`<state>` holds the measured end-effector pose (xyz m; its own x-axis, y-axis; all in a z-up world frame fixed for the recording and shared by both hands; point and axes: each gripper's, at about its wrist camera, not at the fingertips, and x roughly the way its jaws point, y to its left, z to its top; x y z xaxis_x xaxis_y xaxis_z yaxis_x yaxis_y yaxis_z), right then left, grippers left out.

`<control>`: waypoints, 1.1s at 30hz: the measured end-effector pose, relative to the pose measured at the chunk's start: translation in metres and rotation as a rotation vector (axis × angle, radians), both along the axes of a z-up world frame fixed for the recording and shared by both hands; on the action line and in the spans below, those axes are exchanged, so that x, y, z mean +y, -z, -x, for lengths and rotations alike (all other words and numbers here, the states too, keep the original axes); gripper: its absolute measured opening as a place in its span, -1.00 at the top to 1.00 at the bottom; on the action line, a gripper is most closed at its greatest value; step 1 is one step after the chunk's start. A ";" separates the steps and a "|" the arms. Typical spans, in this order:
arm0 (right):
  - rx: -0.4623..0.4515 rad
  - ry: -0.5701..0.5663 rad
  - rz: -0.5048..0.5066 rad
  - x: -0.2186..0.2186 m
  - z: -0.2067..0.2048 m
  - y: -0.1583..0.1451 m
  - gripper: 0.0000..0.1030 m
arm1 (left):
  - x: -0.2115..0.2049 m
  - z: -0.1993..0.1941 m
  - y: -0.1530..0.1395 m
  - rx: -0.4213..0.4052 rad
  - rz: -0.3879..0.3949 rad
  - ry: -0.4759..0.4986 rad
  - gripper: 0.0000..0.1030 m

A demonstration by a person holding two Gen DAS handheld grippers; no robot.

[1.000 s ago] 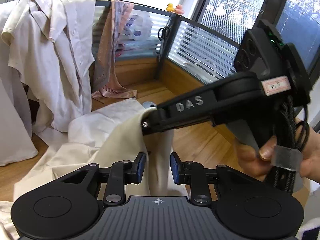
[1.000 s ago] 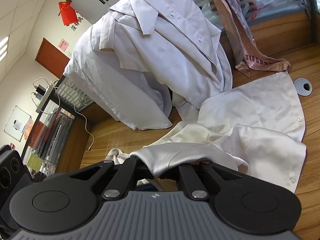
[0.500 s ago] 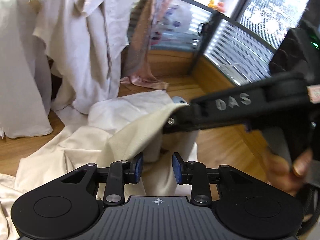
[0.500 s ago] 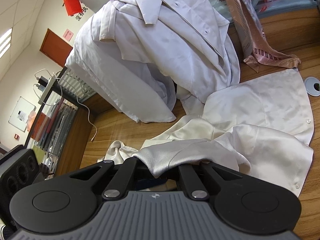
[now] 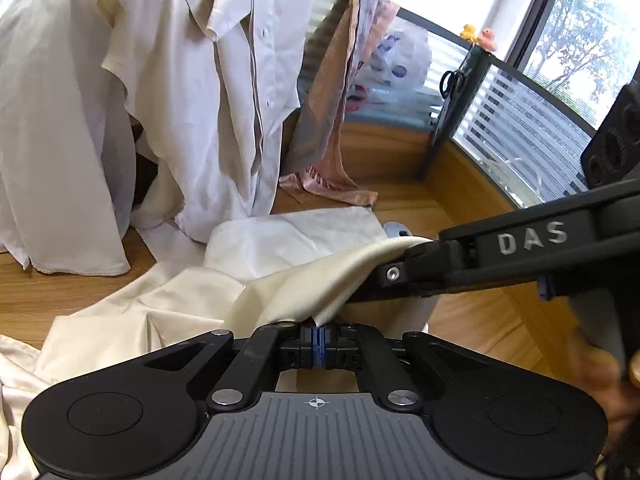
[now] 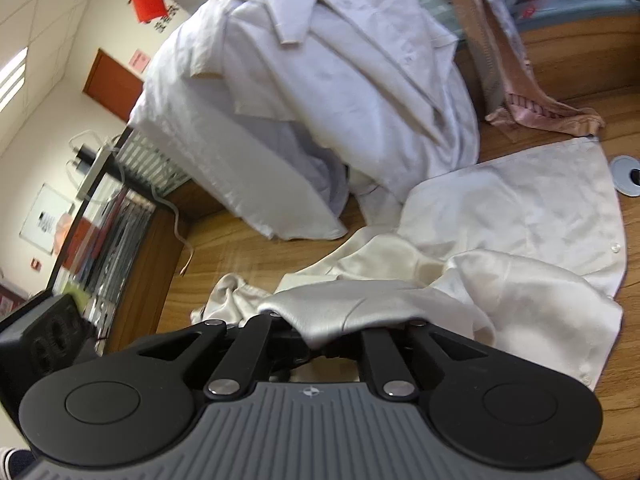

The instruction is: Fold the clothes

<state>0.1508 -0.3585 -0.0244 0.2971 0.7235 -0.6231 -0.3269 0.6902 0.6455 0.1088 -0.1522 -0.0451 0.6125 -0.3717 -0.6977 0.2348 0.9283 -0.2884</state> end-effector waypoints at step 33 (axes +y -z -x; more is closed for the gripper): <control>-0.100 -0.143 0.126 0.004 0.020 0.034 0.29 | 0.071 -0.012 0.000 0.237 0.481 -0.015 0.94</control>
<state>0.1312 -0.3543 -0.0581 0.2622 0.6805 -0.6842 -0.4850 0.7059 0.5162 0.1204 -0.0817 -0.0450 0.4668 -0.6756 -0.5706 0.0996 0.6813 -0.7252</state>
